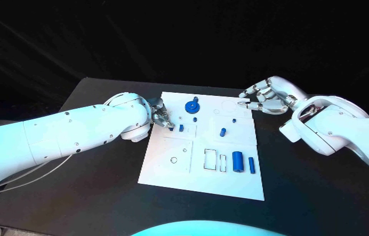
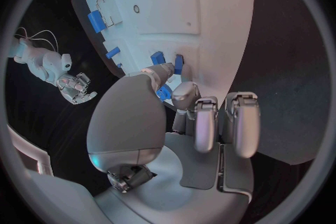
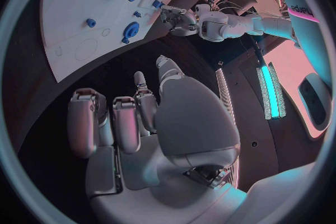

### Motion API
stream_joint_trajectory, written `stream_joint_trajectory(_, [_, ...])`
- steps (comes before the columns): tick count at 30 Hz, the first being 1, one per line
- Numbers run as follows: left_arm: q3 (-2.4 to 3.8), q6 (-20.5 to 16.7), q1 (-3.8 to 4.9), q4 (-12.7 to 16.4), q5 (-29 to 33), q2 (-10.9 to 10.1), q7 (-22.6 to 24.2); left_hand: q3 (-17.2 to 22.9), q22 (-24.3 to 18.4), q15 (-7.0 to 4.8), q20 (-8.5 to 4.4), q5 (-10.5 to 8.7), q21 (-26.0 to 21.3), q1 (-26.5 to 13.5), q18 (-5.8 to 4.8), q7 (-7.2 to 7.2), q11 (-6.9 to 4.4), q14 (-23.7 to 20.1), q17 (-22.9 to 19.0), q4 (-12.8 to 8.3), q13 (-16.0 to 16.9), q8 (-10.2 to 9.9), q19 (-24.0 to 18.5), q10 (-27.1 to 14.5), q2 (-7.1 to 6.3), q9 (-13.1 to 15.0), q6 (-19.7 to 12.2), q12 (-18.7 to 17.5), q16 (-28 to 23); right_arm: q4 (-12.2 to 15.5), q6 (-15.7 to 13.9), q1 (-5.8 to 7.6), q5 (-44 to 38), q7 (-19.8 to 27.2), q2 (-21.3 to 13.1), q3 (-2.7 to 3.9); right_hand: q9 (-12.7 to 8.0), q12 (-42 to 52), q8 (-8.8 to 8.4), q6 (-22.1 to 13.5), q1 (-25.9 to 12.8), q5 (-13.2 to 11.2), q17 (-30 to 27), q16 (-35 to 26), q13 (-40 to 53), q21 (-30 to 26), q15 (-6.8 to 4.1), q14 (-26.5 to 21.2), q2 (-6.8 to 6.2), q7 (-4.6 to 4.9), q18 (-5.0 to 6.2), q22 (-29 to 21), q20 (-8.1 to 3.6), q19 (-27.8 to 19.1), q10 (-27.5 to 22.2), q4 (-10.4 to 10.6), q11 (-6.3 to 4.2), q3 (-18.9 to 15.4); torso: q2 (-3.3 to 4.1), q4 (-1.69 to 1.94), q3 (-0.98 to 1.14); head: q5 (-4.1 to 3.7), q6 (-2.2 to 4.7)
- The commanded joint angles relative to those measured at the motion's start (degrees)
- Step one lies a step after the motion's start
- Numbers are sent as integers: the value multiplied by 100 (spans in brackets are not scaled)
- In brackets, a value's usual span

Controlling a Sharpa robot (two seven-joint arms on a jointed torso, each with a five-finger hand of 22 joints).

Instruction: Assemble the parts on the task board

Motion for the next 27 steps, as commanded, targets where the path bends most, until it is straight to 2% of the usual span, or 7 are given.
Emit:
stream_joint_trajectory(1, [-2, 204, -6, 21, -25, 6, 16, 635, 1508, -34, -33, 32, 36, -8, -86, -89, -8, 611, 1506, -603, 10, 25, 584, 22, 33, 14, 111, 21, 14, 5, 55, -4, -41, 23, 0, 0, 8, -8, 25, -9, -38, 18, 772, -13, 284, -32, -46, 407, 27, -7, 31, 792, -16, -25, 9, 2, -16, -33, -1, -1, 0, 3, -6])
stream_joint_trajectory(10, [-2, 440, -7, 22, 2, 2, -41, 585, 1508, -53, -40, 14, 36, -170, -86, -140, -38, 611, 1506, -583, 71, 64, 584, 81, -83, 28, 155, 87, 14, 5, 59, -4, -41, 21, -4, 0, 8, -8, 25, -9, -38, 18, 772, -13, 284, -32, -46, 407, 27, -7, 31, 792, -16, -25, 9, 2, -16, -33, 0, -3, 3, 1, -16])
stream_joint_trajectory(27, [-2, 409, -7, -14, 35, 17, -141, 454, 1508, -100, -54, 9, 36, -453, -86, -208, -89, 611, 1506, -442, 124, 105, 584, 126, -77, 18, 247, 140, 14, 17, 52, -4, -44, 15, -12, 0, 8, -8, 25, -9, -38, 18, 772, -13, 284, -32, -46, 407, 27, -7, 31, 792, -16, -25, 9, 2, -16, -33, 0, -1, 6, -4, -16])
